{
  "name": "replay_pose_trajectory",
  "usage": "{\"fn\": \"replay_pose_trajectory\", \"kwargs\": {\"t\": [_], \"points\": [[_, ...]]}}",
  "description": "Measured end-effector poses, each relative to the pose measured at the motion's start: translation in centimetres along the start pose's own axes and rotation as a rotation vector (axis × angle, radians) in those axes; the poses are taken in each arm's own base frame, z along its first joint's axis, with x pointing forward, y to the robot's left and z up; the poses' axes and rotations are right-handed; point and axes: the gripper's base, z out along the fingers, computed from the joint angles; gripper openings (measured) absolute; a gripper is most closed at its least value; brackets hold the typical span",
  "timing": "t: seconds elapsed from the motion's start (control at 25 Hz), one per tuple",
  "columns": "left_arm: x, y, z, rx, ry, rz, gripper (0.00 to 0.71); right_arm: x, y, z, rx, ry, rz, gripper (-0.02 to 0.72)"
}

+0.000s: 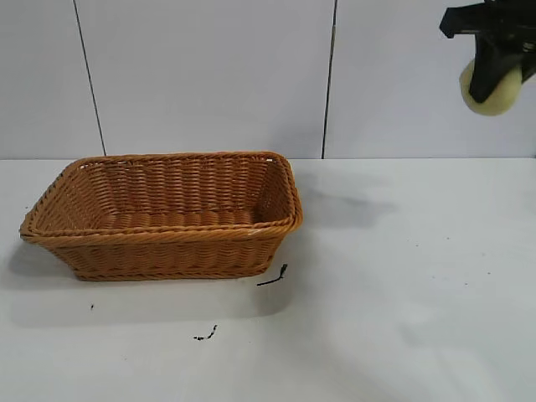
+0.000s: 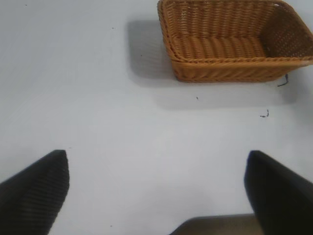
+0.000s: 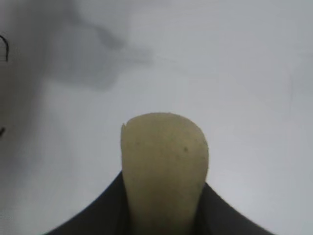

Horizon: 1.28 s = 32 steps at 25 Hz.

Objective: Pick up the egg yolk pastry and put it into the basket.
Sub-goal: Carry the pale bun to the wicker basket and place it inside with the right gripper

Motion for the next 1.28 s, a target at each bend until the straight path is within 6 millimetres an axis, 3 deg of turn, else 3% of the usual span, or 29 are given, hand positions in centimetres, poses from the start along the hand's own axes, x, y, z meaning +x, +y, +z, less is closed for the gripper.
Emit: {"fn": "replay_pose_trajectory", "kwargs": {"t": [0.32,0.48,0.56,0.64,0.96,1.2,1.28], "points": [[0.0,0.0,0.0,0.000,0.000,0.000,0.695,-2.1,12.1,1.0,-0.091,-0.048,-0.206,0.160],[0.0,0.0,0.0,0.000,0.000,0.000,0.695,-2.1,17.2,2.7,-0.127,-0.059,-0.287,0.160],[0.0,0.0,0.0,0.000,0.000,0.000,0.695,-2.1,18.9,4.3,-0.131,-0.064,-0.302,0.160],[0.0,0.0,0.0,0.000,0.000,0.000,0.695,-2.0,19.8,6.0,-0.125,-0.063,-0.305,0.160],[0.0,0.0,0.0,0.000,0.000,0.000,0.695,-1.7,20.6,13.2,-0.121,-0.045,-0.297,0.160],[0.0,0.0,0.0,0.000,0.000,0.000,0.695,-1.4,20.7,14.5,-0.116,-0.021,-0.298,0.165],[0.0,0.0,0.0,0.000,0.000,0.000,0.695,-1.4,20.7,14.5,-0.116,-0.021,-0.305,0.200]]}}
